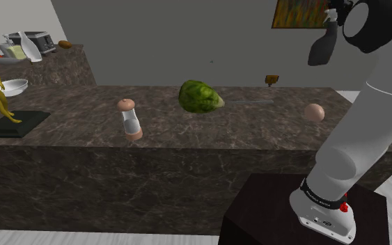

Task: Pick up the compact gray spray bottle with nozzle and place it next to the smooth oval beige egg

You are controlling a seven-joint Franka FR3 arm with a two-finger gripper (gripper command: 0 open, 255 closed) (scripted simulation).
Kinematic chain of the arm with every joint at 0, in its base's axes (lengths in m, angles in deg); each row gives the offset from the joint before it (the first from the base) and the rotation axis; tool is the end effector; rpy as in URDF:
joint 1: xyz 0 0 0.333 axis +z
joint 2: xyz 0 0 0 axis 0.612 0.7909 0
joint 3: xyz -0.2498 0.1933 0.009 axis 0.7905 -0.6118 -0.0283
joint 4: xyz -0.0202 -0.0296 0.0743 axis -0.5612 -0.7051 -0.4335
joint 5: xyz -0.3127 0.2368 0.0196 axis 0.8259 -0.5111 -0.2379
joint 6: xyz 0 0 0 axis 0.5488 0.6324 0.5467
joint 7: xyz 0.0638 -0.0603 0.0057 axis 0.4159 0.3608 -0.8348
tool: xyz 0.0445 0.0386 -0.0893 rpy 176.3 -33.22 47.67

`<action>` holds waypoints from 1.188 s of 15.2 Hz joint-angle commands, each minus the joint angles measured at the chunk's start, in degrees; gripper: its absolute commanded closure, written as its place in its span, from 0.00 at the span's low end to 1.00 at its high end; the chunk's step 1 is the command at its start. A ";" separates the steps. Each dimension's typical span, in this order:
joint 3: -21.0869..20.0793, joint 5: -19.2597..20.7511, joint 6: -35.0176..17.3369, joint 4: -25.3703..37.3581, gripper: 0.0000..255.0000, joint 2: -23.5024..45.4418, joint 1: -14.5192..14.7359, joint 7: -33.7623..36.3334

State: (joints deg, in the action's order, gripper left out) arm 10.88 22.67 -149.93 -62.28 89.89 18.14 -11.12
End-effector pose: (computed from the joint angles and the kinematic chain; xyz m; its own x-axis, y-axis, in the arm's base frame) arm 0.2534 -0.4755 0.7301 0.6772 0.5257 -0.5149 0.6138 -0.7894 0.0013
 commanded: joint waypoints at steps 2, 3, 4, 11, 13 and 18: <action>0.39 -0.12 -2.12 -1.92 1.00 -0.07 -0.44 0.04; 0.28 0.18 -2.77 -3.22 1.00 -0.62 -0.30 0.64; 0.17 0.46 -3.42 -4.49 1.00 -1.13 -0.18 1.23; -0.35 2.06 -7.87 -12.55 1.00 -4.04 0.30 4.94; -0.43 2.43 -9.12 -14.62 1.00 -4.67 0.35 5.90; -0.53 3.22 -12.23 -19.46 1.00 -5.92 0.37 8.13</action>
State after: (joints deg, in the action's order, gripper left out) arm 10.34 25.73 -161.54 -80.84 84.22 18.53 -3.38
